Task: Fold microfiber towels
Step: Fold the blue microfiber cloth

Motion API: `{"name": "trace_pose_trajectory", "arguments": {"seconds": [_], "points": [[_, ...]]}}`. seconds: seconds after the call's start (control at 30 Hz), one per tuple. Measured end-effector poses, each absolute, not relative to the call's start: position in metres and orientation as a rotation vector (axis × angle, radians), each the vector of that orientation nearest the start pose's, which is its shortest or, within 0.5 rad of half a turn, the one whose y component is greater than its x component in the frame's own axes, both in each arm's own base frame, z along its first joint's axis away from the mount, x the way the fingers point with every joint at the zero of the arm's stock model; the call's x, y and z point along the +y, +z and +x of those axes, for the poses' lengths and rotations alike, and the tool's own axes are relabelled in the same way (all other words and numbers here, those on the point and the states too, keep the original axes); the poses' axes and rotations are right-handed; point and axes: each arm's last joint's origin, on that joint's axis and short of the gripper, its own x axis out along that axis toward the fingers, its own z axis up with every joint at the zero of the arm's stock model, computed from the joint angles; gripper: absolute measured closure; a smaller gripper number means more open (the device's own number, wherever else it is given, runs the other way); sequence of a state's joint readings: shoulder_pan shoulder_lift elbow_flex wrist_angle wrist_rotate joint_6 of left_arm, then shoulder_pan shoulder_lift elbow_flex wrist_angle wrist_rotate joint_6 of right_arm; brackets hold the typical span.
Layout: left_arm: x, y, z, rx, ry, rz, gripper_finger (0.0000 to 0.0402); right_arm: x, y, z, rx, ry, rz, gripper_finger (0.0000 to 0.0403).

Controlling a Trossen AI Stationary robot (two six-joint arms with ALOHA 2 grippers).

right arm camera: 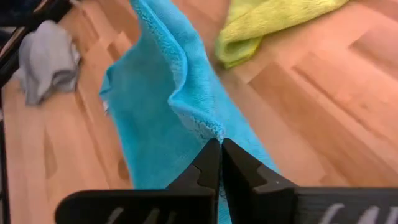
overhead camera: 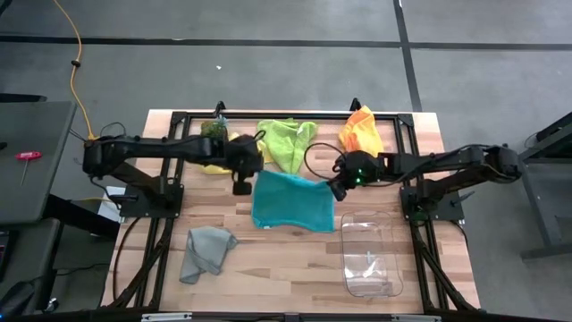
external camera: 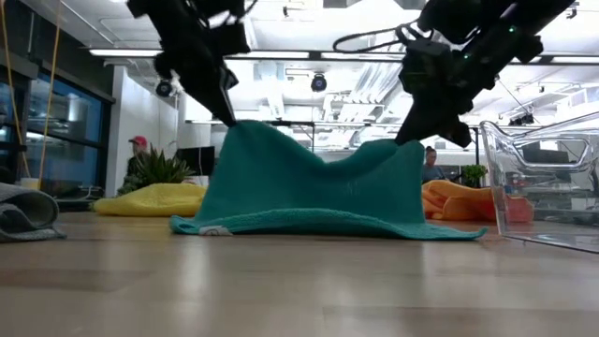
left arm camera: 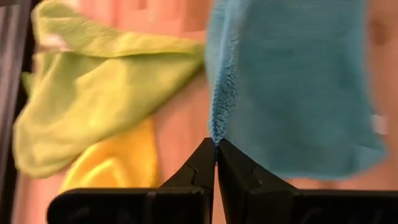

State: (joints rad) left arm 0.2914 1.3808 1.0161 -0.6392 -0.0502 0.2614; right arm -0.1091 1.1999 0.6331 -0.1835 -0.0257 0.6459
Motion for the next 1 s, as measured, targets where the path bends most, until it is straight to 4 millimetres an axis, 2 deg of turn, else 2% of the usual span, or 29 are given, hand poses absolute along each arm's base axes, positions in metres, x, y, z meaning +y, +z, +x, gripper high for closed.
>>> {"name": "trace_pose_trajectory", "arguments": {"seconds": [0.17, 0.4, 0.6, 1.0], "points": [[0.051, 0.247, 0.259, 1.101, 0.132, 0.138, 0.0402, -0.008, 0.203, 0.234, 0.722, -0.25, 0.639, 0.0403], [0.026, 0.225, 0.261, 1.132, 0.105, 0.102, 0.0402, 0.017, 0.201, 0.232, 0.777, -0.153, 0.64, 0.0403], [0.017, 0.213, 0.259, 1.134, 0.105, 0.074, 0.0402, 0.024, 0.198, 0.228, 0.823, -0.175, 0.655, 0.0403], [0.016, 0.213, 0.26, 1.122, 0.106, 0.056, 0.038, 0.024, 0.198, 0.229, 0.82, -0.183, 0.69, 0.0403]]}}
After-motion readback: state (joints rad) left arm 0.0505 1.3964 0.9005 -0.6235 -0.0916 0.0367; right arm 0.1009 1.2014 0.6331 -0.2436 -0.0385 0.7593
